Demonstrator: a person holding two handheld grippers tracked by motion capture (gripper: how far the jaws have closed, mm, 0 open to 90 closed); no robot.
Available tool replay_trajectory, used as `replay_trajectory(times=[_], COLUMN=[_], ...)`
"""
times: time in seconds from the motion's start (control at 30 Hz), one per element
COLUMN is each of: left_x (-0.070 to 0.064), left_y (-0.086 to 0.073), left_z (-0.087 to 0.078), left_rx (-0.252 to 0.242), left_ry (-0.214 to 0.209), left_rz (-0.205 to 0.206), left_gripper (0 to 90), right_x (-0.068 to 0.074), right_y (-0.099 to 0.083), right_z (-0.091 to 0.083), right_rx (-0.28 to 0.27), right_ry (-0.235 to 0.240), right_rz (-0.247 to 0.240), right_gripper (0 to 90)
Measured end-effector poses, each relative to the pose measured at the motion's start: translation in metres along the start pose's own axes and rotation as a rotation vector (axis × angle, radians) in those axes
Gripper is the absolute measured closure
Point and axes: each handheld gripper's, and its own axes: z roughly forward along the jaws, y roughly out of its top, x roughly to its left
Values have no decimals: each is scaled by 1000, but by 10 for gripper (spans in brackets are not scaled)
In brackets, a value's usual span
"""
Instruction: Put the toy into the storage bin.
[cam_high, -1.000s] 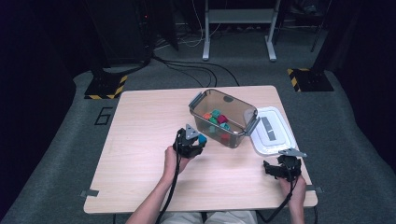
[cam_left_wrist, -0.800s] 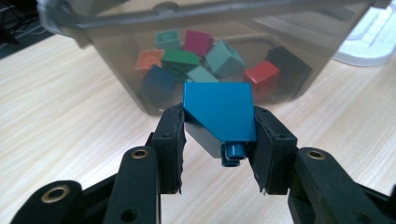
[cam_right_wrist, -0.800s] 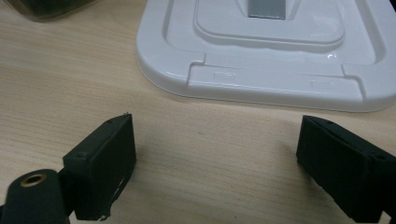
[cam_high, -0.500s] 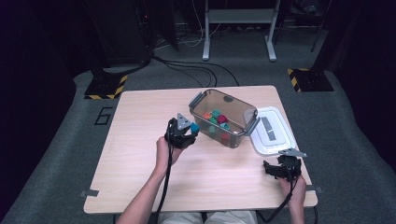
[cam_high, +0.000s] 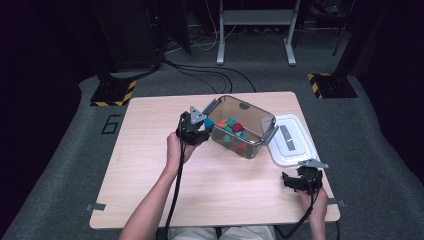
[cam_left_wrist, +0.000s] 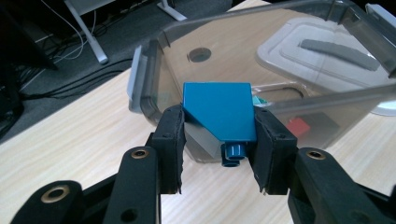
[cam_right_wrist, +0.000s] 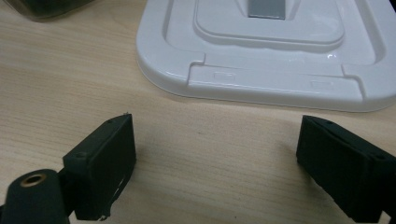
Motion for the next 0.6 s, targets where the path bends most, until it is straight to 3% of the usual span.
replay_trajectory(times=[0.13, 0.37, 0.6], left_x=[6, 6, 3], left_y=[15, 39, 48], left_z=[3, 17, 41], left_rx=[-3, 29, 86], left_ry=[-31, -32, -39], left_rz=[-23, 7, 13], left_gripper=[586, 586, 586], right_x=[0, 0, 0], right_y=[0, 0, 0], right_z=[0, 0, 0], right_rx=[1, 0, 0], right_ry=[-2, -2, -1], right_rz=[3, 1, 0], right_gripper=[115, 115, 115])
